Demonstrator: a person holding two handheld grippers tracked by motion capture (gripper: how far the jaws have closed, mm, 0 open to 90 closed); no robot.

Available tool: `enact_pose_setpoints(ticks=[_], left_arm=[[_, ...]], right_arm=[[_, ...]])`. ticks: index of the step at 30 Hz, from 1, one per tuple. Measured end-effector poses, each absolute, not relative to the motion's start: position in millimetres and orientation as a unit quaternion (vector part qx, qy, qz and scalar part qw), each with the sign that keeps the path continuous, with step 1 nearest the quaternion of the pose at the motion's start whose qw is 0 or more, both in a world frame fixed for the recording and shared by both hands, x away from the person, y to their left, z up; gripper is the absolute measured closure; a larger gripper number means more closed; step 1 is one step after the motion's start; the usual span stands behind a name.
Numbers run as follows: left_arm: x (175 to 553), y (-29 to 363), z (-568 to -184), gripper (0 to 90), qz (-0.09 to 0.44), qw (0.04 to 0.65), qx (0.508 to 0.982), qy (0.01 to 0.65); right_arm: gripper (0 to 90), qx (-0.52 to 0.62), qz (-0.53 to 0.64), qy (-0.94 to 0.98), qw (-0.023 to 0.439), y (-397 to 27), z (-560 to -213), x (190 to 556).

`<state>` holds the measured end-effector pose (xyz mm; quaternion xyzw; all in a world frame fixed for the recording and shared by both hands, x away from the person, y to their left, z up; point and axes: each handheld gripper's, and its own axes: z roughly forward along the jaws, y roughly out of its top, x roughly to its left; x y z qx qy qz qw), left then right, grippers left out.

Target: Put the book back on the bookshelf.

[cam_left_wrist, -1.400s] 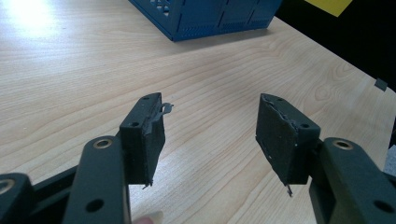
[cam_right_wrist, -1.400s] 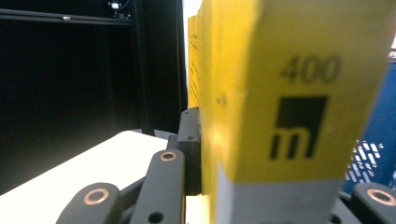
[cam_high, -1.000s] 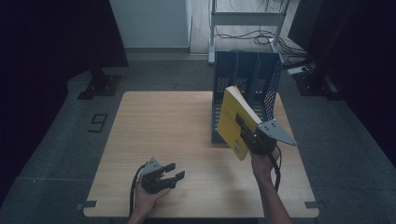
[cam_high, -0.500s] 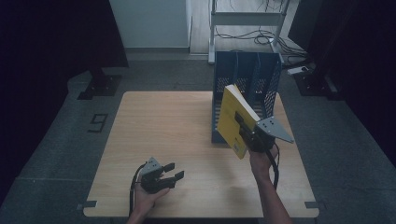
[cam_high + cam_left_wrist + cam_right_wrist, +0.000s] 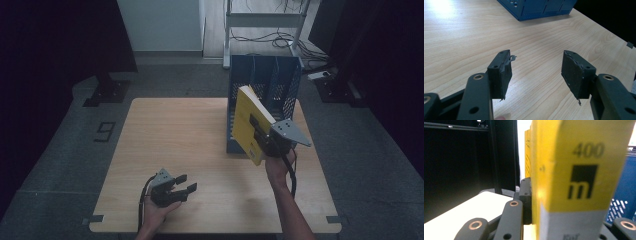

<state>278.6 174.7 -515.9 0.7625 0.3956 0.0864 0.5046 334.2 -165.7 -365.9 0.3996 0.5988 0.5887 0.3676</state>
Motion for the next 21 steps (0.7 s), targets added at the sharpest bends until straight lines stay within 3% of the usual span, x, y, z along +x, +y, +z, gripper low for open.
enact_pose_setpoints(ticks=[21], left_arm=[[279.1, 176.7, -515.8, 41.2, 0.087, 0.504, 0.761, 0.399]], right_arm=[[74.4, 0.407, 0.567, 0.606, 0.381, -156.6, -362.2, 356.9]])
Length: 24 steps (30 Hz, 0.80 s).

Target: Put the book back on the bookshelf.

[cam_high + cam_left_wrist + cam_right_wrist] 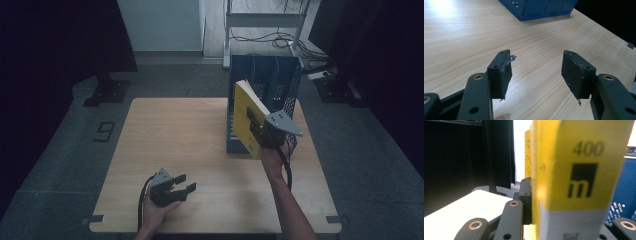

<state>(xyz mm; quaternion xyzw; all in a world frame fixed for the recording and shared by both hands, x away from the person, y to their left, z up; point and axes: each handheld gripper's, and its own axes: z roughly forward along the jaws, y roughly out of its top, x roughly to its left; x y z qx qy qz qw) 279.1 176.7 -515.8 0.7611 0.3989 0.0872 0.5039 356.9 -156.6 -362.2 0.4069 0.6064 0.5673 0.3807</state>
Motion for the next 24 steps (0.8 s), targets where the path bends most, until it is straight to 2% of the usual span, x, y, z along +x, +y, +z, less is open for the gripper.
enact_pose_setpoints(ticks=[24], left_arm=[[279.3, 177.5, -516.7, 41.2, 0.085, 0.500, 0.763, 0.400]], right_arm=[[74.4, 0.416, 0.547, 0.611, 0.392, -147.2, -362.6, 382.7]])
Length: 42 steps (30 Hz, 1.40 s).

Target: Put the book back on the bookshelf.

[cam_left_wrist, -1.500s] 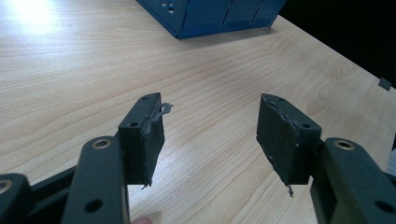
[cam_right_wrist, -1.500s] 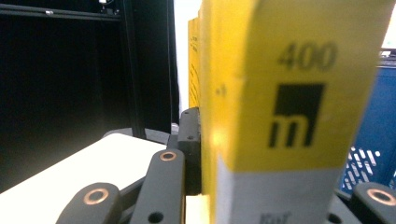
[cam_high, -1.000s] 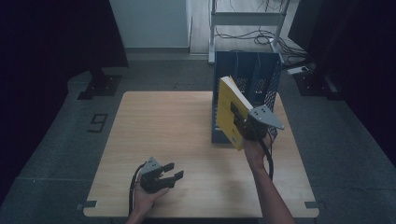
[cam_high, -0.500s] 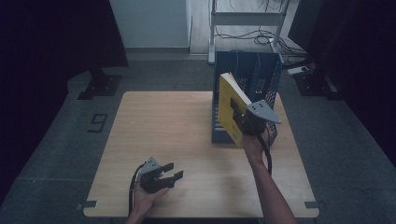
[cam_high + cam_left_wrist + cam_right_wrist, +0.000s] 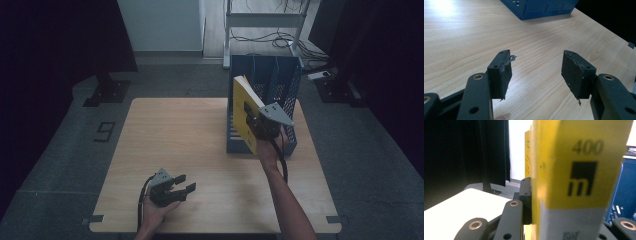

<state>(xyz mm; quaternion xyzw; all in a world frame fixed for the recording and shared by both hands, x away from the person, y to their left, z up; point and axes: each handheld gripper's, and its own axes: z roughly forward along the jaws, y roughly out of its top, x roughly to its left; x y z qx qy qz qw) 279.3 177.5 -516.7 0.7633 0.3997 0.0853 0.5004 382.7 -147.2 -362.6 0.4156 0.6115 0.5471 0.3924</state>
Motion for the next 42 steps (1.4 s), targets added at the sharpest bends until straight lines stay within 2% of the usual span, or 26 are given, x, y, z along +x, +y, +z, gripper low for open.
enact_pose_setpoints(ticks=[42], left_arm=[[280.5, 179.4, -517.4, 40.9, 0.082, 0.494, 0.765, 0.406]], right_arm=[[74.4, 0.431, 0.534, 0.606, 0.404, -141.0, -371.0, 412.6]])
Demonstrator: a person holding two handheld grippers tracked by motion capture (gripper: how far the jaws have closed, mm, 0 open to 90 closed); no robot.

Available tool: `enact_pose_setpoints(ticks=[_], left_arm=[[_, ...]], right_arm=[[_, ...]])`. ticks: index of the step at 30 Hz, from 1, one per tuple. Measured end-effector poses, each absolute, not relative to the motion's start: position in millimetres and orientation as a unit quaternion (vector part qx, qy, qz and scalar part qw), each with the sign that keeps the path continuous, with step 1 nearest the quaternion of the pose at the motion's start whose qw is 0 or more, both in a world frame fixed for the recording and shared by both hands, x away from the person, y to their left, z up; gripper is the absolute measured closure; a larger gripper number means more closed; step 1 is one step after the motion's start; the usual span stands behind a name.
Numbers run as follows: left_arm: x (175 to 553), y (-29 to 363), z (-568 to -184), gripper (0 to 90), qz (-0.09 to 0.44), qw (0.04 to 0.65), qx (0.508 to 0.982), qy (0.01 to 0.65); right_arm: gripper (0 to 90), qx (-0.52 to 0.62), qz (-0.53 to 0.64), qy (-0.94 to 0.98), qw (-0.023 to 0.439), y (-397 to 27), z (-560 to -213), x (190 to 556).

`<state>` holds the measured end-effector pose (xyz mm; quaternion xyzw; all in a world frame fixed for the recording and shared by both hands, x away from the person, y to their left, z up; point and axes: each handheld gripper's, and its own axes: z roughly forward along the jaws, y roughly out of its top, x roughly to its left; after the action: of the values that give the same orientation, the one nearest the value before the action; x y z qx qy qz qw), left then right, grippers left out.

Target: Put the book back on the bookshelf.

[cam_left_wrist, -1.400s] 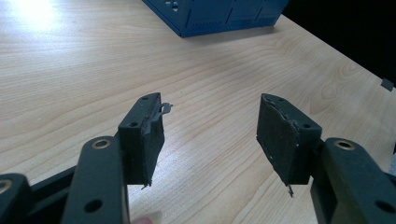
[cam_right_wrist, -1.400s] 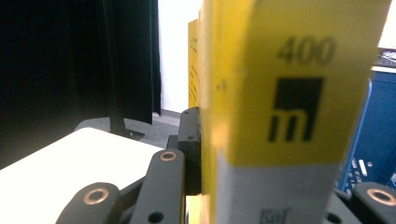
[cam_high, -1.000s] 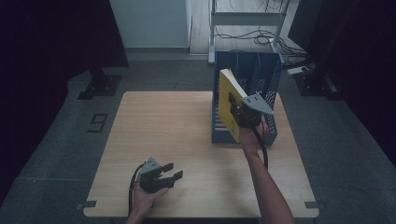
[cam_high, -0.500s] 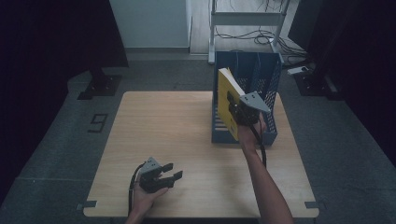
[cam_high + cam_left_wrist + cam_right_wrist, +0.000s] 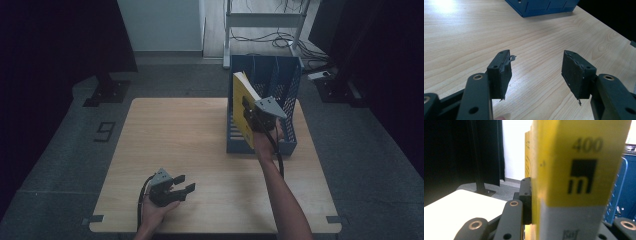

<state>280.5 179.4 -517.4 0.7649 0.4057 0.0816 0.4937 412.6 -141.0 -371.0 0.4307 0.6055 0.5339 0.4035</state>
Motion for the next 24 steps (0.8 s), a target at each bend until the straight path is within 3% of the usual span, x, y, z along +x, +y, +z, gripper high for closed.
enact_pose_setpoints(ticks=[24], left_arm=[[280.9, 181.8, -516.9, 40.8, 0.080, 0.494, 0.764, 0.408]], right_arm=[[74.3, 0.441, 0.531, 0.599, 0.405, -138.0, -373.1, 428.9]])
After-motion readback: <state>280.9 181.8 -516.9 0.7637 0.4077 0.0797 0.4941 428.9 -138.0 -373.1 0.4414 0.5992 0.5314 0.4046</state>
